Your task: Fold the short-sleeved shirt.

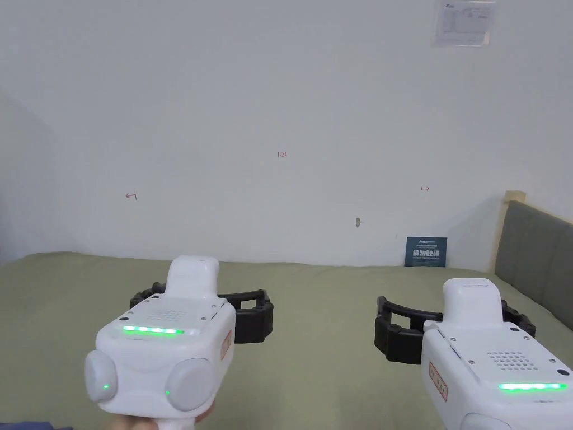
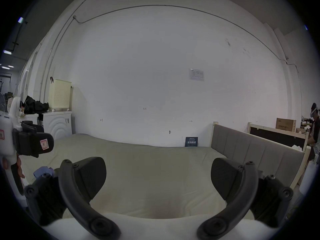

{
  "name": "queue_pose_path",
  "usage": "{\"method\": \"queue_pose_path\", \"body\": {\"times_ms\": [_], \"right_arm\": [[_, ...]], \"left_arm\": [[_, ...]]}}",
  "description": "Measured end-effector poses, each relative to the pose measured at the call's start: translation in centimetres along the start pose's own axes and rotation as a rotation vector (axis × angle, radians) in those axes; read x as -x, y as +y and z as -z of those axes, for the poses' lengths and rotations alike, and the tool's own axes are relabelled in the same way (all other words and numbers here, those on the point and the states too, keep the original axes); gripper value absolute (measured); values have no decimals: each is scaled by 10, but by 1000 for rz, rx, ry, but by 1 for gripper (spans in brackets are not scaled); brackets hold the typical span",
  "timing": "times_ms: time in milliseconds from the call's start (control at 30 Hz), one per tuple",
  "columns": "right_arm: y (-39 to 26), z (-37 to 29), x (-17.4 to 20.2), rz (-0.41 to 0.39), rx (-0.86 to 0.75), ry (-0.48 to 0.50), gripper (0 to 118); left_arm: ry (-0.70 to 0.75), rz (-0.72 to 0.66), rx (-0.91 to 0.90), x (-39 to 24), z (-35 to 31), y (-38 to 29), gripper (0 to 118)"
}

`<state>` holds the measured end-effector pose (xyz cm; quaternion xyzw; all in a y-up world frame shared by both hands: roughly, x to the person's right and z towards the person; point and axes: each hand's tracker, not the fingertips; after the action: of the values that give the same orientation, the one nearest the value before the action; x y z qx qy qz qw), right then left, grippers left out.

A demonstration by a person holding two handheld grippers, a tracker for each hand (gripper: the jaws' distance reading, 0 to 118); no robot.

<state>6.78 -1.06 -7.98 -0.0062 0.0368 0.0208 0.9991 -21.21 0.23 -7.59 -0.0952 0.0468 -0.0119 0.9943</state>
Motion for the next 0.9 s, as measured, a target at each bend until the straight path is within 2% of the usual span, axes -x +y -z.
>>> {"method": "queue_pose_path", "body": {"times_ms": [33, 100, 300, 433, 533, 900], "right_arm": [[1, 1, -1, 2, 2, 1, 117], [2, -1, 0, 2, -2, 2, 117], [4, -2, 1, -5, -5, 8, 117], [4, -5, 4, -11, -4, 17, 117], [4, -6, 5, -15, -7, 12, 118], [3, -7, 0, 6, 9, 7, 118]], "left_arm": [[18, 27, -19, -2, -1, -1, 118], [-39, 35, -102, -1, -3, -7, 118], [-69, 12, 46, 2, 1, 5, 118], [-19, 36, 10, 0, 0, 3, 118], [19, 61, 46, -2, 0, 4, 118], [-48, 41, 9, 4, -7, 6, 118]]}}
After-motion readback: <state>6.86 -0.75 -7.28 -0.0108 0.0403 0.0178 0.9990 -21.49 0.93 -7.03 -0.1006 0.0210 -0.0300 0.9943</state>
